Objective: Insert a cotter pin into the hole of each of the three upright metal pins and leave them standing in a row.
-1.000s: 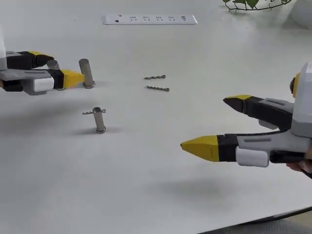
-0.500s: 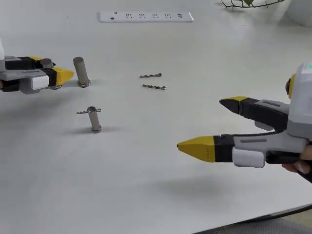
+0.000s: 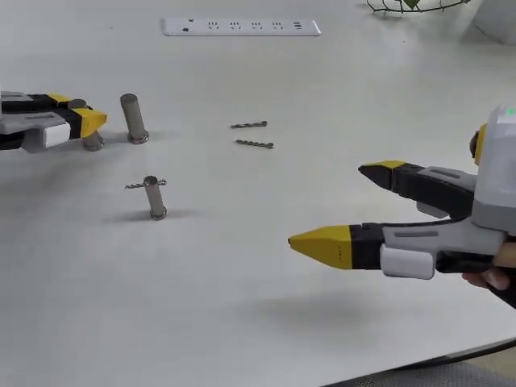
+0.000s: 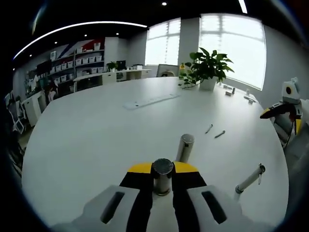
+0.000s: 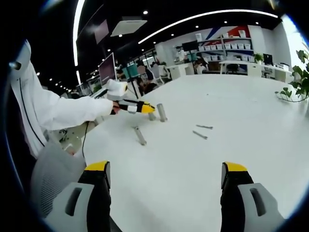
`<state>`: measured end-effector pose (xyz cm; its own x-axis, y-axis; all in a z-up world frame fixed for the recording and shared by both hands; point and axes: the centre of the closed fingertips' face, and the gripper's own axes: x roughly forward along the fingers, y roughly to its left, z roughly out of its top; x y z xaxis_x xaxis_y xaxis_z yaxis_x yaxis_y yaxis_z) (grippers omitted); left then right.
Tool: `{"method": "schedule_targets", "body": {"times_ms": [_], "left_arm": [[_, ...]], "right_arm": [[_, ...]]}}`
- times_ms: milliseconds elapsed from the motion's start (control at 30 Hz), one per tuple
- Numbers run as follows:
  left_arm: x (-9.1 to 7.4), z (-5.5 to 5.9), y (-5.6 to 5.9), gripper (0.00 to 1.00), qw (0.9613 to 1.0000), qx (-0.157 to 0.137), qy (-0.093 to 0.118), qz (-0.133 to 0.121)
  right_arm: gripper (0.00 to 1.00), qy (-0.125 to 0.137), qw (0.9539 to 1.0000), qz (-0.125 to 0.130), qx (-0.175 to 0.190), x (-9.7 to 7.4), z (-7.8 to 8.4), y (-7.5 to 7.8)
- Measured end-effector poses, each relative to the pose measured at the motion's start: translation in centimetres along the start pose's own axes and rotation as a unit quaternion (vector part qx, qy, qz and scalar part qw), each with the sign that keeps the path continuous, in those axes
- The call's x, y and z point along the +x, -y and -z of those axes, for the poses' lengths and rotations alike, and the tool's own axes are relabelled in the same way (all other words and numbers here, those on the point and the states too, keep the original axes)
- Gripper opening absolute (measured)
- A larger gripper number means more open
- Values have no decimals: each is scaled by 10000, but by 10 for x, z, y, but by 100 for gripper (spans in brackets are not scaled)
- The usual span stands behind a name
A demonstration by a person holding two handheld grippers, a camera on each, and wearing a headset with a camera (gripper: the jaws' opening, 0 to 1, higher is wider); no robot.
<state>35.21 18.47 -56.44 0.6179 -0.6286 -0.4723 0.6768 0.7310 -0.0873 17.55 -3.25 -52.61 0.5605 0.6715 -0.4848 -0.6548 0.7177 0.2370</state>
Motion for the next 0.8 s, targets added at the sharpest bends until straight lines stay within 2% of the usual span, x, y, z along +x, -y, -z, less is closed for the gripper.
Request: {"method": "schedule_targets", "body": {"times_ms": [67,200,367,500,533,633,667,800], "left_arm": [[-1,1,2,10,10000,-94,-24,16],[-5,-1,6,10,10000,-79,-21,-1],[-15,-15,12,10,9999,-4,125,57],[-25,-29,19,10,9992,-168,342,105],[-24,-27,17,10,9990,-203,379,107],[-32,-37,21,10,9987,-163,465,144],[-31,-36,21,10,9986,-154,474,156],[-36,-41,30,10,9985,-86,468,258]], "right_arm": [[94,-6,10000,-9,-3,0,0,0],[94,-31,10000,-37,-11,2,1,-2],[94,-18,10000,-71,-29,3,-1,-3],[94,5,10000,-81,-33,4,-2,-4],[94,18,10000,-85,-33,3,-2,-4],[94,42,9999,-94,-41,3,-3,-4],[94,51,9999,-101,-39,2,-3,-5],[93,84,9999,-131,-53,2,-4,-6]]}}
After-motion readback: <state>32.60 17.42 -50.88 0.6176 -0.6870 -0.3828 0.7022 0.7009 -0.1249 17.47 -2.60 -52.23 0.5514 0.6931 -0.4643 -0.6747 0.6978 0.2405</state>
